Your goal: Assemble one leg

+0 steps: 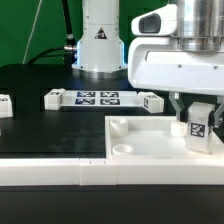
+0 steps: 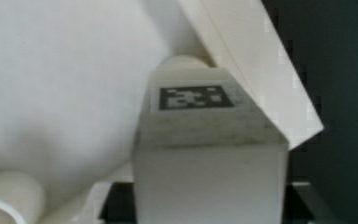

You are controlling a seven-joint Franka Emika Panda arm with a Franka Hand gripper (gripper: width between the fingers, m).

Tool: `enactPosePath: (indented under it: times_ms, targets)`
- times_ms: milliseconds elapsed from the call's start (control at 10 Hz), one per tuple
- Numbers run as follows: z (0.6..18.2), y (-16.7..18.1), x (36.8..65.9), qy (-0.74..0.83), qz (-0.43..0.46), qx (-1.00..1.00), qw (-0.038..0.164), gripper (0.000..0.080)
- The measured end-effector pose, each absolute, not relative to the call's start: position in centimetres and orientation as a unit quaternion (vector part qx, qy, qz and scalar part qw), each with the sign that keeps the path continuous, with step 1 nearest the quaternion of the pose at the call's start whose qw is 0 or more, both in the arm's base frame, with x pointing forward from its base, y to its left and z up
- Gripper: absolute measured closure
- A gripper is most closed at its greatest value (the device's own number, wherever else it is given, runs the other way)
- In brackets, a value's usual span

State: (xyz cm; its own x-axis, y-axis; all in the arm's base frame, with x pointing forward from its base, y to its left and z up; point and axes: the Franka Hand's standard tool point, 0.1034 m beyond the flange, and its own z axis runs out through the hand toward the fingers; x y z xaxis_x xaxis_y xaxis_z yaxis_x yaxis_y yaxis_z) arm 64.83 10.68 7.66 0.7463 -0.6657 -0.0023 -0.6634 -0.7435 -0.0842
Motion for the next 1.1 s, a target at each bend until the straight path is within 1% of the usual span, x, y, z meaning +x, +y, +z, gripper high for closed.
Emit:
enactPosePath:
  times_ms: [300, 600, 700, 800, 900, 1000, 1100]
  targets:
    - [7.59, 10.13, 64.69, 0.478, -0.003, -0.877, 0.040, 0.0509]
    - [7.50, 10.15, 64.54, 0.507, 0.003, -0.861, 0.040, 0.0509]
    - [7.50, 10.31, 64.50, 0.486, 0.003, -0.873, 0.040, 0.0351]
    - [7.53, 10.71, 64.42, 0.447, 0.004, -0.893, 0.041, 0.0225]
    - [7.54, 10.92, 64.47, 0.422, 0.001, -0.906, 0.042, 0.0225]
    - [7.53, 10.92, 64.42, 0.362, -0.001, -0.931, 0.040, 0.0167]
    - [7.55, 11.09, 64.38, 0.300, -0.002, -0.953, 0.040, 0.0153]
